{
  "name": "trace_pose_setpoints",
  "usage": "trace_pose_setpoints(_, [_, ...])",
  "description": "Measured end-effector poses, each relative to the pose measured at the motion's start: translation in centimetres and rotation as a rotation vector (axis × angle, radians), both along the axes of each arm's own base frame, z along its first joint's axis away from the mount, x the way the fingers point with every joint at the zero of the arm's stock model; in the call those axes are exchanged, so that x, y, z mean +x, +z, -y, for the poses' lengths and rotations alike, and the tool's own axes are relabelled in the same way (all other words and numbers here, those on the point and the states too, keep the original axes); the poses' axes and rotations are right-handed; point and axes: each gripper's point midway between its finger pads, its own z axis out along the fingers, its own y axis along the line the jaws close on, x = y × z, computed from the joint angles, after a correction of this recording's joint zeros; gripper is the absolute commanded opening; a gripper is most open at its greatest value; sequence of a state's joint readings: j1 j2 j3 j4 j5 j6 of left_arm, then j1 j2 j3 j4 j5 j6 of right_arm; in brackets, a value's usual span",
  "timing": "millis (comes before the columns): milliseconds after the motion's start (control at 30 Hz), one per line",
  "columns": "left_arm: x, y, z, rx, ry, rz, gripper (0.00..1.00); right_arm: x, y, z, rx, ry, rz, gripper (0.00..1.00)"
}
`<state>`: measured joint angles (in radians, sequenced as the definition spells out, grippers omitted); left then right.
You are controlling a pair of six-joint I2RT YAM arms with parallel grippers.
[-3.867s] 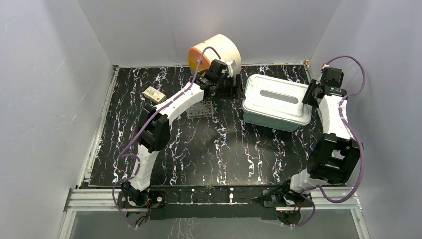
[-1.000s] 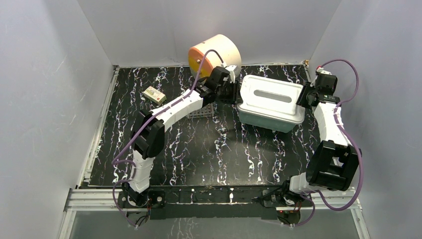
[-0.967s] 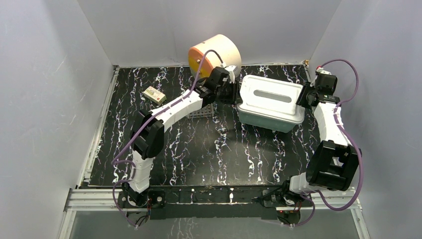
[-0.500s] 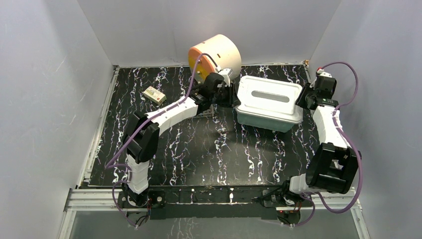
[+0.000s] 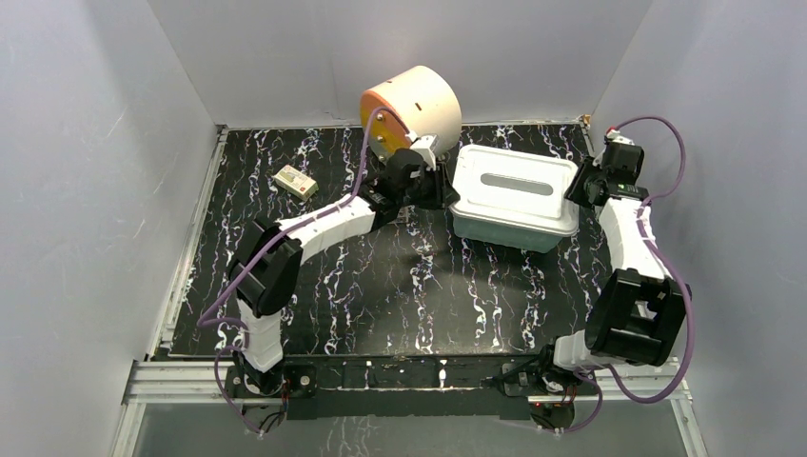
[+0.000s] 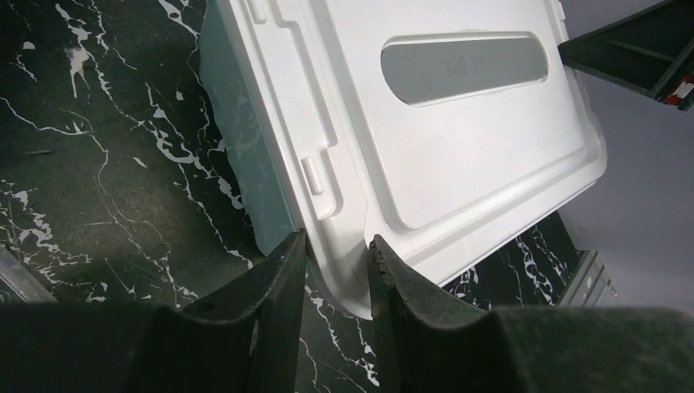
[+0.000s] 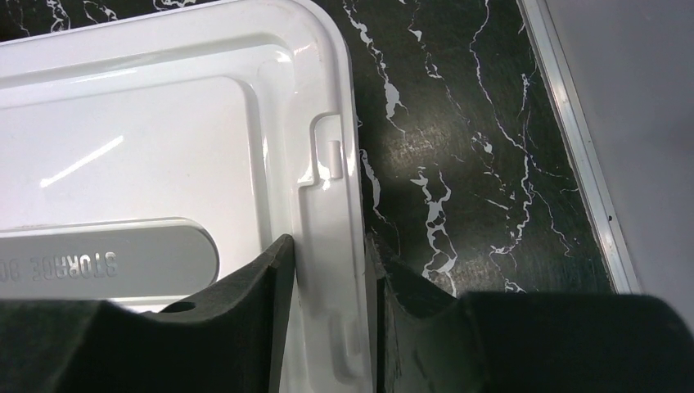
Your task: Organize the chemistry lab equipment
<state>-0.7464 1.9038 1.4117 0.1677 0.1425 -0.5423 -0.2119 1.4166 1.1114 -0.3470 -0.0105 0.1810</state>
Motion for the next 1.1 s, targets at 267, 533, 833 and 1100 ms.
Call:
trace_pose_setpoints(267, [1.3, 0.3, 0.7, 0.123, -0.023, -0.044, 0.41, 0.2, 0.6, 0.1, 0.019, -0.005, -0.1, 0.47])
trace_pose_setpoints(533, [2.0, 0.3, 0.7, 0.212, -0.022, -0.079, 0.53, 0.6, 2.2, 1.0, -0.029, -0.028, -0.113, 0.52])
trace_pose_setpoints(833, [2.1, 1.8, -0.2, 0.259, -0.021, -0.088, 0.71, -0.2, 2.8, 0.0, 0.003, 0.01, -0.122, 0.51])
trace_pose_setpoints(1100, [1.5, 2.2, -0.1, 0.24, -0.048, -0.115, 0.66, -3.8, 3.8, -1.2, 0.034, 0.009, -0.117, 0.5])
